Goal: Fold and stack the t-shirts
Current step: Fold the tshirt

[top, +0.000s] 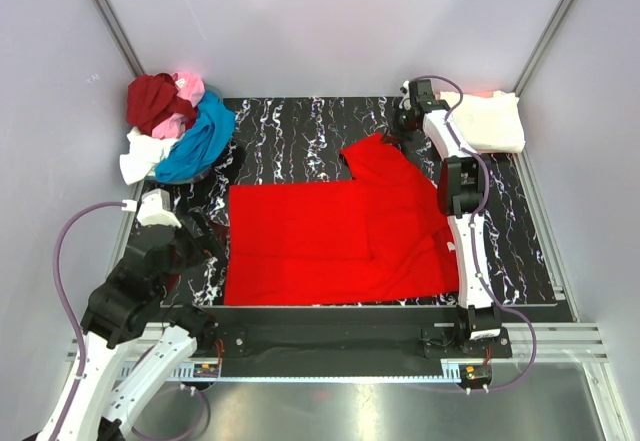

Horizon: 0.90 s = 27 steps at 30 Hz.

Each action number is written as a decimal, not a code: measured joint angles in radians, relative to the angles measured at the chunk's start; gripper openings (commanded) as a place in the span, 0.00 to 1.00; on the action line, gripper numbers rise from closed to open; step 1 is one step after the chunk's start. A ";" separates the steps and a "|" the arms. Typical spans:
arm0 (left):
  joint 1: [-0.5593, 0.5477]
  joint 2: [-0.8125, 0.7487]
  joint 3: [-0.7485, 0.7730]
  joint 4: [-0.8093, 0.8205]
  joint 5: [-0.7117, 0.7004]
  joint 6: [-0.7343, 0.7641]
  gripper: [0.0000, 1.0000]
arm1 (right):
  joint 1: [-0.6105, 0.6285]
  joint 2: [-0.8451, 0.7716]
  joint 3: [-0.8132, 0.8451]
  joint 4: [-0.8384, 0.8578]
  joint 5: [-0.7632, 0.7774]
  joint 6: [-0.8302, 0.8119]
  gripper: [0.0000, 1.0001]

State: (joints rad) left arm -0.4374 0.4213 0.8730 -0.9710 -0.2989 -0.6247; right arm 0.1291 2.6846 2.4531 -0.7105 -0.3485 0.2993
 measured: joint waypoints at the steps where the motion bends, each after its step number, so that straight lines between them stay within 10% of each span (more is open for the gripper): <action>1: 0.000 0.000 0.000 0.000 0.000 0.000 0.99 | 0.000 0.000 0.000 -0.002 -0.004 0.000 0.00; 10: 0.018 0.036 0.000 0.001 0.005 0.000 0.99 | 0.011 -0.167 -0.229 -0.019 -0.009 -0.054 0.00; 19: 0.041 0.087 0.000 0.000 0.002 0.000 0.99 | 0.105 -0.734 -0.668 0.013 0.016 -0.140 0.00; 27: 0.047 0.437 0.063 0.053 0.014 0.004 0.99 | 0.105 -1.200 -1.031 0.025 0.103 -0.081 0.00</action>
State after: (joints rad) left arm -0.3908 0.8581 0.9356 -0.9184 -0.2848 -0.6205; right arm 0.2337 1.4849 1.4223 -0.6857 -0.2455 0.2180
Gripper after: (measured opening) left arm 0.985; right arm 0.011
